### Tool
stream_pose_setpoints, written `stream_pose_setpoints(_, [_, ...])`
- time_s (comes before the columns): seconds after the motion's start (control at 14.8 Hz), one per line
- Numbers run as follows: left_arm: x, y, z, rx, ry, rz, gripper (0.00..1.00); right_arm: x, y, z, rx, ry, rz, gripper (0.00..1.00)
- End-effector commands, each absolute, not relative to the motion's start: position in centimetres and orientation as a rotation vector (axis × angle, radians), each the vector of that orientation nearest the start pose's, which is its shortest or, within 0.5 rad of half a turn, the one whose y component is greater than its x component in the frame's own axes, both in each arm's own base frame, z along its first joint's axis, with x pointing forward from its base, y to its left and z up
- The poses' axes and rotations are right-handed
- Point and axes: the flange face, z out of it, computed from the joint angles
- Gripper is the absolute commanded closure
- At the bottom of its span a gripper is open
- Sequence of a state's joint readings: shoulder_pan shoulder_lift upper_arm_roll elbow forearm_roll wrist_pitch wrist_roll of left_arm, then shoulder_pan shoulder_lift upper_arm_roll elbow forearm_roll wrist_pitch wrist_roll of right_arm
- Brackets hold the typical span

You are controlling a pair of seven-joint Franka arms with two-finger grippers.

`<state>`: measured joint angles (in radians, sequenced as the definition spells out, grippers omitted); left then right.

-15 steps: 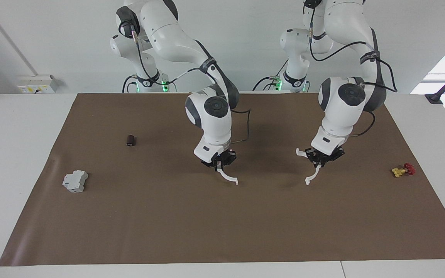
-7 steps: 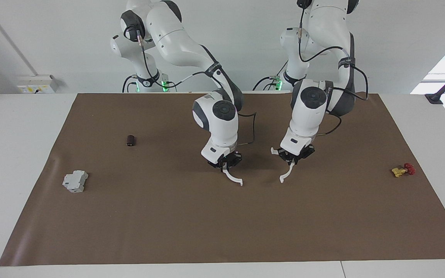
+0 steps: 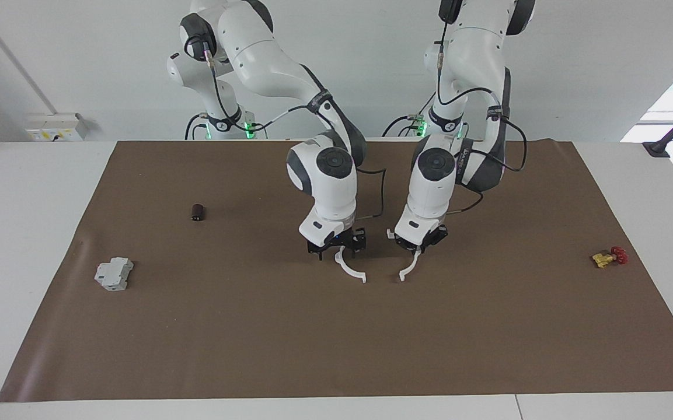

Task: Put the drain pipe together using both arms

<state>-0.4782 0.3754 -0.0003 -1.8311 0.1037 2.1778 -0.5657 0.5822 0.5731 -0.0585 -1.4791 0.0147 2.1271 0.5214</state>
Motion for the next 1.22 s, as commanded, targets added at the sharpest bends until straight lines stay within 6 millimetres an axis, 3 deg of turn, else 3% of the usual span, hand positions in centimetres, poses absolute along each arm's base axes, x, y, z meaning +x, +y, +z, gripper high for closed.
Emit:
stream_pose_setpoints(0.0, [56.6,-30.8,32.3,-3.042,-0.041,-0.076,1.00,62.4,29.4,42.9,-3.126,0.042,-0.097,0.00])
stream_pose_setpoints(0.2, [56.0,-32.0,32.2,-3.051,-0.022,-0.087,1.00,62.6,19.4,48.8,-3.138,0.040,0.013,0.00])
stream_pose_setpoints(0.41, [55.6,-32.7,31.4,-3.048,-0.014,-0.070,1.00,61.0,13.1,53.3,-3.143,0.123,0.097,0.00])
stream_pose_setpoints(0.74, [54.9,-34.4,31.5,-3.071,0.026,-0.097,1.00,56.5,2.9,61.3,-3.127,0.071,0.122,0.00])
stream_pose_setpoints(0.81, [54.6,-34.9,31.3,-3.070,0.041,-0.098,1.00,55.6,1.3,62.4,-3.124,0.058,0.128,0.00])
stream_pose_setpoints(1.01, [54.6,-35.2,31.3,-3.075,0.054,-0.107,1.00,52.8,0.9,62.5,-3.133,0.014,0.185,0.00])
stream_pose_setpoints(1.15, [54.7,-35.2,30.8,-3.077,0.046,-0.097,1.00,52.5,0.9,62.2,-3.133,0.016,0.186,0.00])
